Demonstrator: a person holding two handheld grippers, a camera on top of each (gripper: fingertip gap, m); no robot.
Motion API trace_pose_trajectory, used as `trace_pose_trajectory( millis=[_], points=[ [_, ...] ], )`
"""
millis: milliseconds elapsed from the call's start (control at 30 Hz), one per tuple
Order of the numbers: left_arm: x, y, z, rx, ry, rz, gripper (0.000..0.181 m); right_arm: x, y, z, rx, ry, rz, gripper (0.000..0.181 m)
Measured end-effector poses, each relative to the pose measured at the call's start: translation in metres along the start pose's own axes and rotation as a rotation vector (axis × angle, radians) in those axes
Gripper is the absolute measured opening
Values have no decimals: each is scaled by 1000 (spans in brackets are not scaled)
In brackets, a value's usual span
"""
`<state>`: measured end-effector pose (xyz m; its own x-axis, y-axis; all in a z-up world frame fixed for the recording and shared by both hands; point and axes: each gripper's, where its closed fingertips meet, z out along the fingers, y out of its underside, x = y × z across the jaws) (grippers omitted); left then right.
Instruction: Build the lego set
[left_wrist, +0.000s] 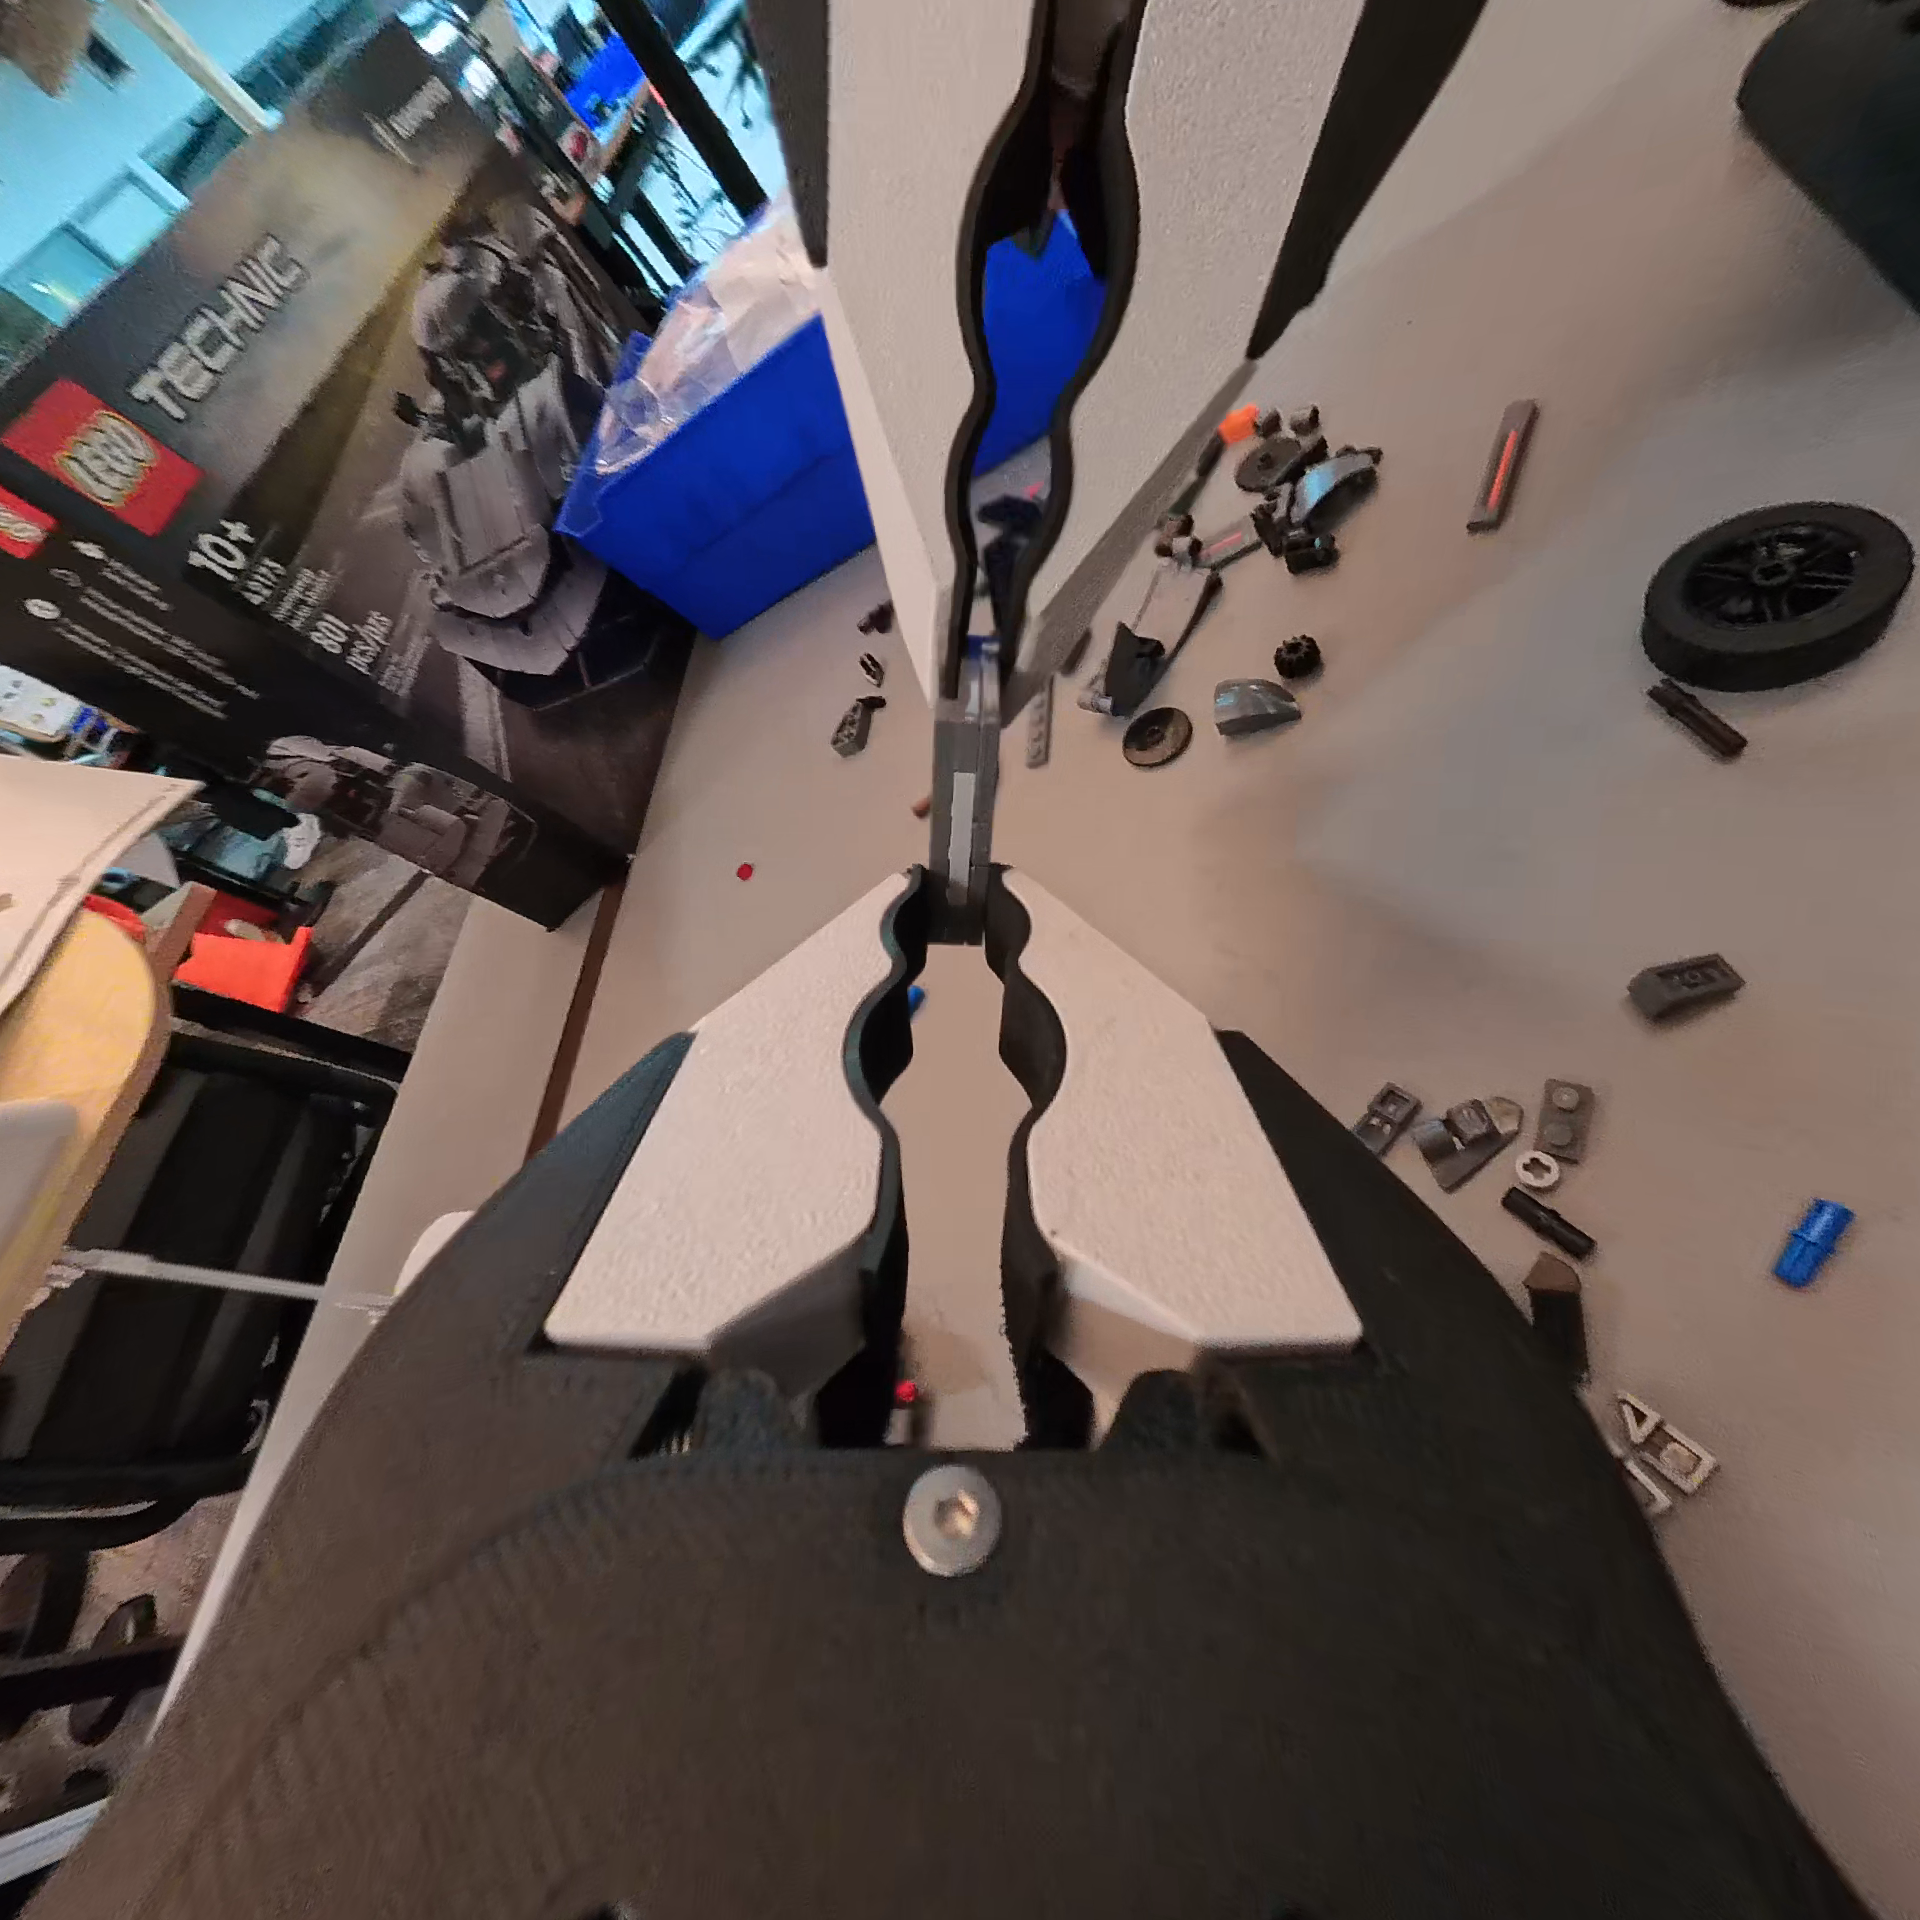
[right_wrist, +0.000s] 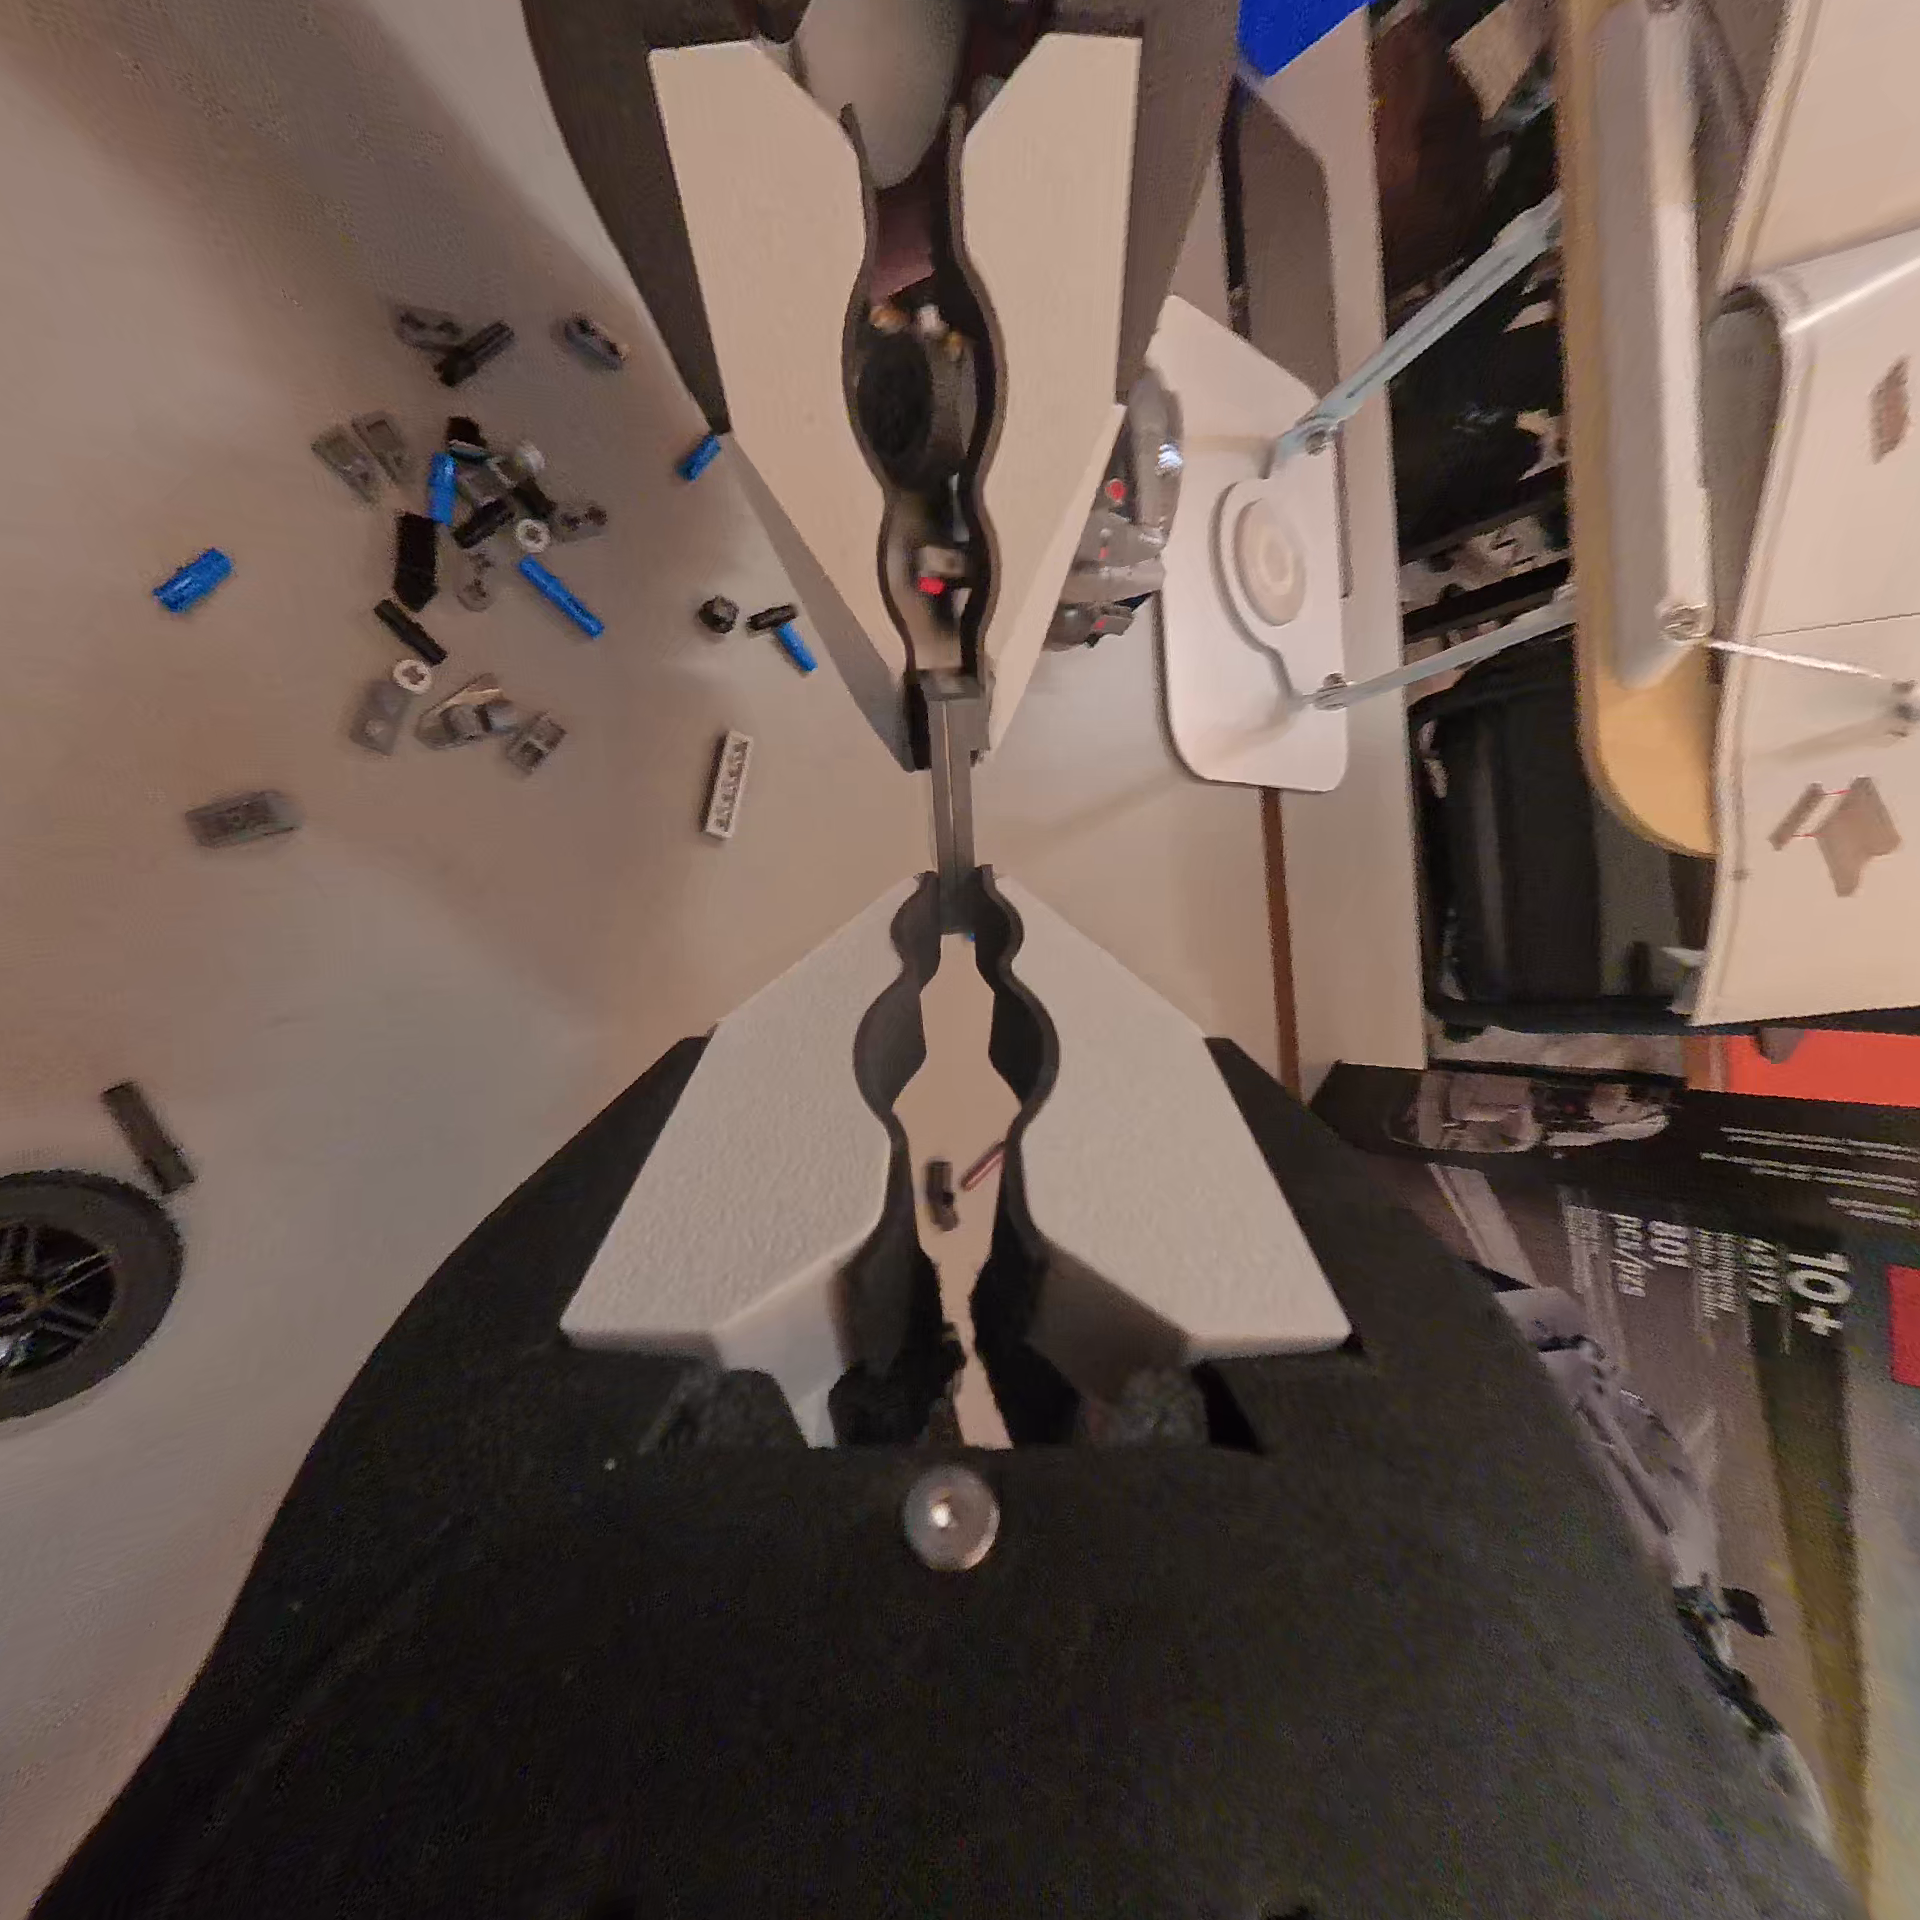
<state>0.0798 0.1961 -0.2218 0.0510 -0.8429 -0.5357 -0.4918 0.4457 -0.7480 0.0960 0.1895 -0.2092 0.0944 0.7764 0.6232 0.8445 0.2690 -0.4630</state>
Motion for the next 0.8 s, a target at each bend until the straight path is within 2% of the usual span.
trace_pose_trajectory(
  millis=[67,200,267,367,500,633,800],
  points=[
    [-4,-4,-3,17,-15,-3,7,7,-4,-3,30,34,-1,5],
    [-6,-4,-4,12,-46,28,7,13,1,-5,-11,58,-33,15],
    [-6,-7,-4,21,-47,36,7,10,1,-4,-13,47,-45,14],
    [-4,-8,-4,18,-46,49,7,5,-2,-4,5,38,-64,4],
    [-4,-8,-4,42,-16,-11,7,9,-2,-5,42,7,47,7],
    [-7,-18,-11,135,21,-109,7,13,1,-3,51,-24,143,21],
    [-11,-40,-27,334,130,-297,7,1,-18,-6,176,-139,241,17]
  ],
)
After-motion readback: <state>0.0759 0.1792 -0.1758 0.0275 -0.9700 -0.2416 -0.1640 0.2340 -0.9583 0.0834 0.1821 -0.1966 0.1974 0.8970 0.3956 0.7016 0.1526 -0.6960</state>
